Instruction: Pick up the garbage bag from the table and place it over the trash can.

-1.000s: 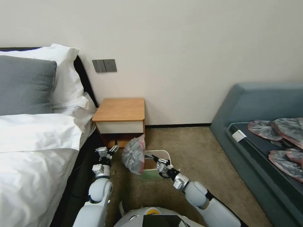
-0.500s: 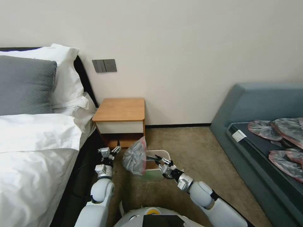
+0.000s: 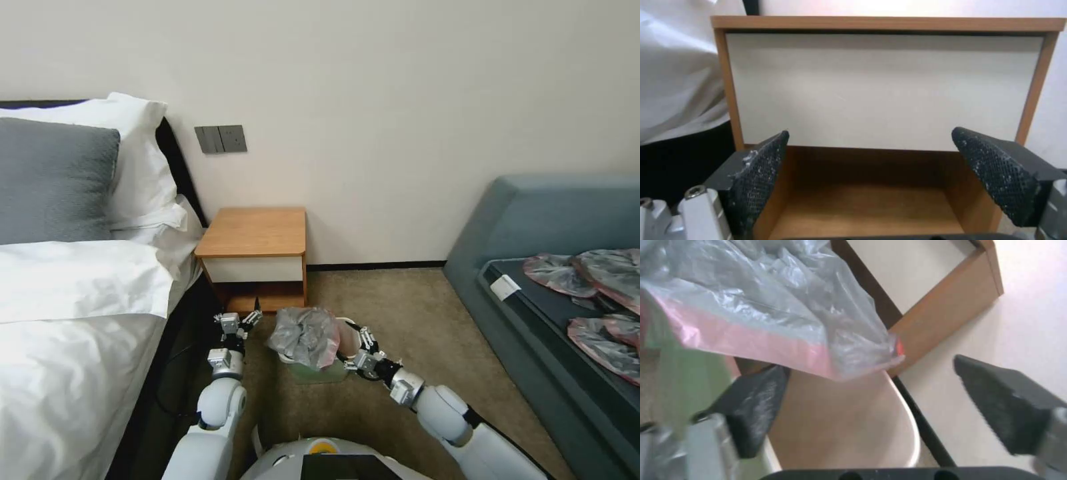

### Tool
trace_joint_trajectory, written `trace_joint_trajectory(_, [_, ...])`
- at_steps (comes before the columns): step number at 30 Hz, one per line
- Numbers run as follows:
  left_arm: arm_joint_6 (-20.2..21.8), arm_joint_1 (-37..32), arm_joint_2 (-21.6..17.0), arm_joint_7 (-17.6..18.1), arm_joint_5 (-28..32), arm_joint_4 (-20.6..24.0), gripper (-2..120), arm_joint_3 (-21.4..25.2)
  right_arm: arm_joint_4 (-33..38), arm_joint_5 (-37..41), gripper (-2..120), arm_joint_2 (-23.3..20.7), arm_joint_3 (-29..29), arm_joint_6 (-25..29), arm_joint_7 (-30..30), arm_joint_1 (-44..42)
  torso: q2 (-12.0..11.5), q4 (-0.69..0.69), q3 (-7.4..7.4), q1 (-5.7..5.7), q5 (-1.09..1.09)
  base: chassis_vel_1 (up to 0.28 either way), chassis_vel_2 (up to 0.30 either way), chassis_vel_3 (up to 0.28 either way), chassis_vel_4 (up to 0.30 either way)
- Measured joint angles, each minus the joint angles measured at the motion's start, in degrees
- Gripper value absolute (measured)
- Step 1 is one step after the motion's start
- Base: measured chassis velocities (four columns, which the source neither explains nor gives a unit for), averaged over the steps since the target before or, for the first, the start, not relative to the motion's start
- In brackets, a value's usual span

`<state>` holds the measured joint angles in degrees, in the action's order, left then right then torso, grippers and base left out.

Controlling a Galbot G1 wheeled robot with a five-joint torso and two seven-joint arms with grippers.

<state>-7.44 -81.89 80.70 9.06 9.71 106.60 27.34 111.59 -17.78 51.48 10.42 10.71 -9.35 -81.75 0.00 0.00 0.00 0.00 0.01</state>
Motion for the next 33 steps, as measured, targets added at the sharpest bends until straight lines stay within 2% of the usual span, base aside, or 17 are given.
trace_joint_trajectory(3, [0.0,0.03,0.01,-0.05,-0.28,-0.18,95,-0.57,1.1,0.38,100,-0.55,1.71,0.21,-0.22,-1.49,0.0,0.0,0.0,0.0,0.0,0.0,0.0,0.0,0.0])
trace_joint_trajectory(8, [0.84,-0.33,-1.21,-2.33,0.75,1.54,95,-1.33,2.31,0.45,100,-1.21,4.53,0.87,-0.59,-3.7,0.0,0.0,0.0,0.0,-0.01,0.0,0.0,0.0,0.0])
trace_joint_trajectory(11, [6.1,-1.29,-3.59,-4.48,8.05,6.98,95,-1.62,3.9,1.02,100,-1.87,7.68,1.51,-0.87,-5.75,0.0,0.01,0.0,0.0,-0.01,0.0,0.0,0.0,0.0])
trace_joint_trajectory(12, [6.1,-1.29,-3.59,-4.48,8.05,6.98,95,-1.62,3.9,1.02,100,-1.87,7.68,1.51,-0.87,-5.75,0.0,0.01,0.0,0.0,-0.01,0.0,0.0,0.0,0.0])
trace_joint_trajectory(15, [12.13,-2.42,-5.82,-6.1,13.86,11.5,95,-1.49,5.52,1.77,100,-2.15,10.44,2.18,-0.88,-7.33,0.0,-0.01,0.0,0.0,0.0,0.0,0.0,0.0,0.0])
trace_joint_trajectory(16, [12.13,-2.42,-5.82,-6.1,13.86,11.5,95,-1.49,5.52,1.77,100,-2.15,10.44,2.18,-0.88,-7.33,0.0,-0.01,0.0,0.0,0.0,0.0,0.0,0.0,0.0])
trace_joint_trajectory(18, [19.07,-3.91,-7.66,-8.43,18.31,15.85,95,-0.54,7.4,3.26,100,-2.14,12.83,2.26,-0.57,-8.38,0.0,0.0,0.0,0.0,-0.01,0.0,0.0,0.0,0.0])
trace_joint_trajectory(19, [19.07,-3.91,-7.66,-8.43,18.31,15.85,95,-0.54,7.4,3.26,100,-2.14,12.83,2.26,-0.57,-8.38,0.0,0.0,0.0,0.0,-0.01,0.0,0.0,0.0,0.0])
trace_joint_trajectory(21, [29.34,-5.8,-8.76,-10.82,22.11,19.95,94,0.1,9.39,5.25,100,-0.61,15.28,1.95,-0.37,-8.14,0.0,0.01,0.0,0.0,0.0,0.0,0.0,0.0,0.0])
trace_joint_trajectory(22, [33.09,-6.34,-8.86,-11.95,22.65,20.43,94,0.23,9.94,5.88,100,0.79,16.03,1.81,-0.28,-7.87,0.0,0.01,0.0,0.0,-0.01,0.0,0.0,0.0,0.0])
trace_joint_trajectory(23, [33.09,-6.34,-8.86,-11.95,22.65,20.43,94,0.23,9.94,5.88,100,0.79,16.03,1.81,-0.28,-7.87,0.0,0.01,0.0,0.0,-0.01,0.0,0.0,0.0,0.0])
trace_joint_trajectory(24, [35.66,-6.83,-8.87,-12.54,22.5,20.18,96,0.17,10.3,6.3,100,2.43,16.61,1.78,-0.16,-7.8,0.0,0.01,0.0,0.0,-0.01,0.0,0.0,0.0,0.0])
trace_joint_trajectory(28, [34.75,-7.72,-8.69,-13.31,19.94,17.29,100,-0.21,10.4,6.71,100,4.71,17.57,2.3,0.09,-8.49,0.0,-0.01,0.01,0.0,-0.02,0.0,0.0,0.0,0.0])
trace_joint_trajectory(33, [29.4,-8.38,-8.11,-12.41,19.28,14.48,97,-0.44,9.87,7.3,100,5.39,18.36,3.1,0.57,-8.87,0.0,0.01,0.0,0.0,-0.01,0.0,0.0,0.0,0.0])
